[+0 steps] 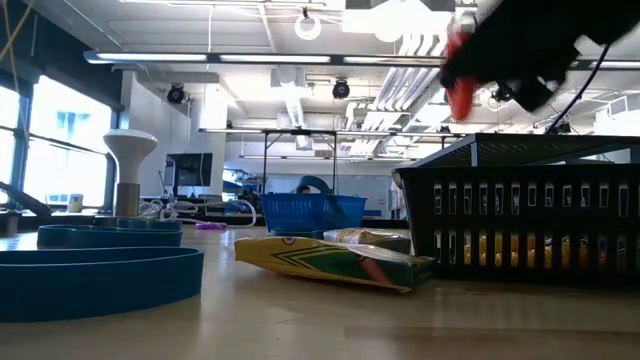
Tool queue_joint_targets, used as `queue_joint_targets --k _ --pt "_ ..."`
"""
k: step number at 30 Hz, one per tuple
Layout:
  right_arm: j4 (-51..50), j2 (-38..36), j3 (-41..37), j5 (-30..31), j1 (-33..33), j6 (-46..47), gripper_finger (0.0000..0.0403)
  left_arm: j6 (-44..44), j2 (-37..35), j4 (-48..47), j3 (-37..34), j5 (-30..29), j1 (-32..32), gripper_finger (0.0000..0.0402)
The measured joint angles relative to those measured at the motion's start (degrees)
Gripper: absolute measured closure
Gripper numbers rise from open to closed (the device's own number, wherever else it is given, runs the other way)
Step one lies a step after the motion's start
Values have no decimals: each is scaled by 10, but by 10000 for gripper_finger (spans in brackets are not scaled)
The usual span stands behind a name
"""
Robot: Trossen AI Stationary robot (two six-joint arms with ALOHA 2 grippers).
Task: Pick & Place Office Desk Supplies
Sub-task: Put the orange wrist coil keychain into the black bin
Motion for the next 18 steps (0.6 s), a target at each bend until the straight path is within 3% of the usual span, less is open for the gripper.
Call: queue_joint_targets --k 6,10,18 --pt "-120 1 0 -55 -2 166 396 -1 0 -7 0 0 -7 256" --pt "-138 8 -1 -58 -6 174 386 -1 0 -8 0 -1 -6 256" --pt "-134 8 0 -58 1 195 296 -8 0 -13 0 -2 -6 256"
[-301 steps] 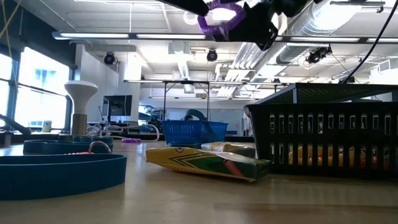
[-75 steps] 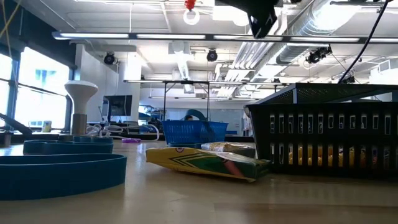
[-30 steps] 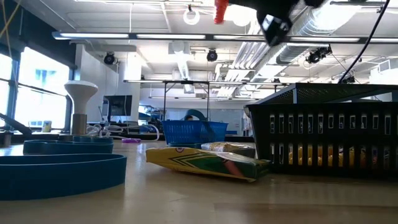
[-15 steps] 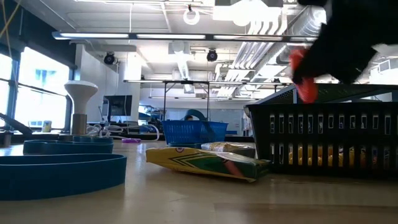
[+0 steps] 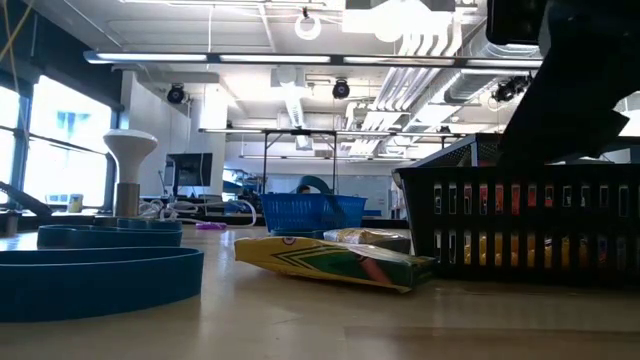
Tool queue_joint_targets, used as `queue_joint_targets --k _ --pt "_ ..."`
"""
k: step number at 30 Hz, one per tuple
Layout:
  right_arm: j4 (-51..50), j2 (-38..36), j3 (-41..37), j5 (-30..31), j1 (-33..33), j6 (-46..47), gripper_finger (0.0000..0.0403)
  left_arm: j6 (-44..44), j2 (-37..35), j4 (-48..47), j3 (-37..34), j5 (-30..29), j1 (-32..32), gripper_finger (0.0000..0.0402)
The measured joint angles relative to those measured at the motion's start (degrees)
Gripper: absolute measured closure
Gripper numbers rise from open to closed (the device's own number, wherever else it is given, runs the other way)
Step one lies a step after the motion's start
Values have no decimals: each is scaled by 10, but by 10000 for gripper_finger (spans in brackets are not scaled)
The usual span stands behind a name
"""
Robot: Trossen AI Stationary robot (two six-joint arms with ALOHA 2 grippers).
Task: Pick & Place Office Desk Supplies
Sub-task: Put the orange wrist coil keychain into the black bin, then put the blue rubber band into the blue bin
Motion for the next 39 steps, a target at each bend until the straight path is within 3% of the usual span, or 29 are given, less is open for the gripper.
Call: queue_joint_targets --k 6,10,13,15,19,22,29,34,39 --pt "8 -5 0 25 2 -56 222 -7 0 -8 0 0 0 255" --pt "53 -22 0 36 9 -172 204 -15 0 -11 0 0 0 255" --pt "96 -54 0 -14 15 -270 202 -43 0 -14 0 2 0 255" --pt "103 -78 0 -71 18 -281 202 -61 0 -21 0 8 0 255" --pt "82 -123 1 -201 30 -159 212 -80 0 -48 0 30 0 255" --pt "33 -129 1 -242 56 -34 232 -95 0 -59 0 46 0 255" --pt "-70 -121 0 -213 131 265 282 -108 0 -88 0 47 -7 255" --pt "-132 -111 0 -184 151 382 292 -106 0 -104 0 47 -18 255" --pt "-219 -96 0 -219 139 455 267 -92 0 -105 0 47 -25 255"
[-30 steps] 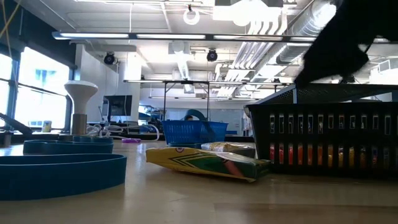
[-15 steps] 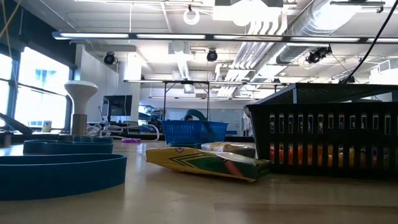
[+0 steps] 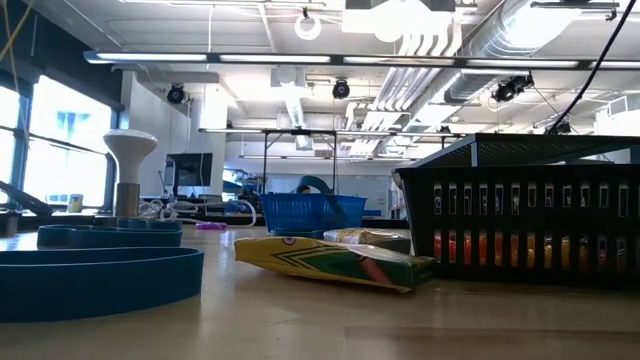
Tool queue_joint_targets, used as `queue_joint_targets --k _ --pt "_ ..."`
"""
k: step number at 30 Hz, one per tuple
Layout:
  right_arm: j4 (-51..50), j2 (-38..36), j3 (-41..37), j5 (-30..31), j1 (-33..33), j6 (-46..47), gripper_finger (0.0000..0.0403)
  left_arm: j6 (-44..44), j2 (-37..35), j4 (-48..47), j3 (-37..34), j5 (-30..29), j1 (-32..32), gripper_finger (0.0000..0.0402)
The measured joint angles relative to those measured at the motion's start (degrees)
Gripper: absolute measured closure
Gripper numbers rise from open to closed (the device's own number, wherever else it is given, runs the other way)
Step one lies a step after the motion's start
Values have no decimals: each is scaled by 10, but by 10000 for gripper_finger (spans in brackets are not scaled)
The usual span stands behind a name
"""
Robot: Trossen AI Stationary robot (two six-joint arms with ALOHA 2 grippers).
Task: Pick & Place Office Desk Supplies
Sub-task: Put the blue rubber band into the blue bin
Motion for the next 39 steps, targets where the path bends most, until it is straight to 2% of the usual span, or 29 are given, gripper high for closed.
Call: queue_joint_targets --k 9,18,29,33,39 --pt "-56 6 0 12 -30 21 179 -1 0 -10 0 0 2 255" --pt "-70 70 0 -27 -30 16 183 -20 0 -30 0 2 -1 255" --pt "-60 115 3 -24 -30 4 184 -17 0 -28 0 1 -1 255" --pt "-64 116 2 -12 -30 4 210 -17 0 -28 0 1 -1 255" --pt "-74 116 1 -11 -30 -6 312 -17 0 -28 0 0 -1 255"
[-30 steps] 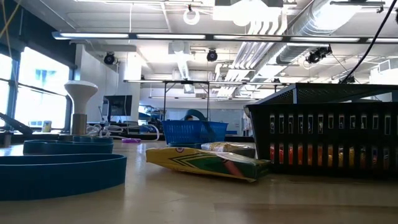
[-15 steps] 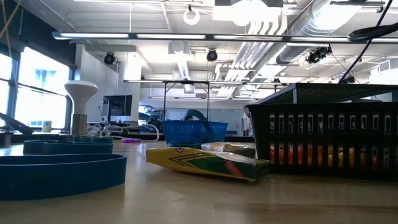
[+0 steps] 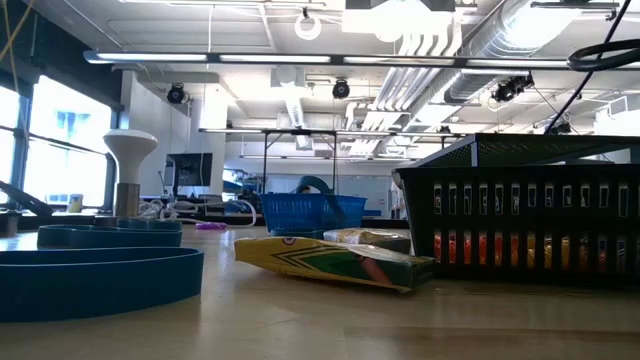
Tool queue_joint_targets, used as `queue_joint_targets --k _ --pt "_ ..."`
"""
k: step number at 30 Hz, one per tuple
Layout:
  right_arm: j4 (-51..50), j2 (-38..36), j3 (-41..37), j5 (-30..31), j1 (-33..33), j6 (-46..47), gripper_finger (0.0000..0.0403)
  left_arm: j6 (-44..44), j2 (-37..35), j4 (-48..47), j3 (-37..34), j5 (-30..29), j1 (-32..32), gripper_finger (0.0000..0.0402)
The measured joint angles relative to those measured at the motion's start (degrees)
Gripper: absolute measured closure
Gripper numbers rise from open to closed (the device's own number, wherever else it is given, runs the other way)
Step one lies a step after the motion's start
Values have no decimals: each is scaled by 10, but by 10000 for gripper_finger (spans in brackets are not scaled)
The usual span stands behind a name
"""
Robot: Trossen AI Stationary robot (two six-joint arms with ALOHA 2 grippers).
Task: Pick & Place Office Desk Supplies
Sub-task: Put the blue rubber band into the blue bin
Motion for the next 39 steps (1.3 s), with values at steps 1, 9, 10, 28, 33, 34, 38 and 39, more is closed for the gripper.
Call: queue_joint_targets --k 1,9,10,28,33,34,38,39 --pt "1 0 0 3 0 -5 335 0 0 0 0 0 0 255" --pt "8 1 0 11 0 -32 399 -1 0 0 0 0 0 255" --pt "9 1 0 11 0 -32 399 -1 0 -1 0 0 0 255" --pt "26 1 -1 49 5 -30 294 -2 0 -2 0 0 0 255" --pt "29 1 0 61 5 -45 247 -2 0 -2 0 1 0 255" --pt "30 1 0 62 5 -46 241 -2 0 -2 0 1 0 255" --pt "30 1 0 62 5 -54 233 -2 0 -2 0 1 0 255" --pt "30 1 0 61 5 -59 235 -2 0 -2 0 2 0 255"
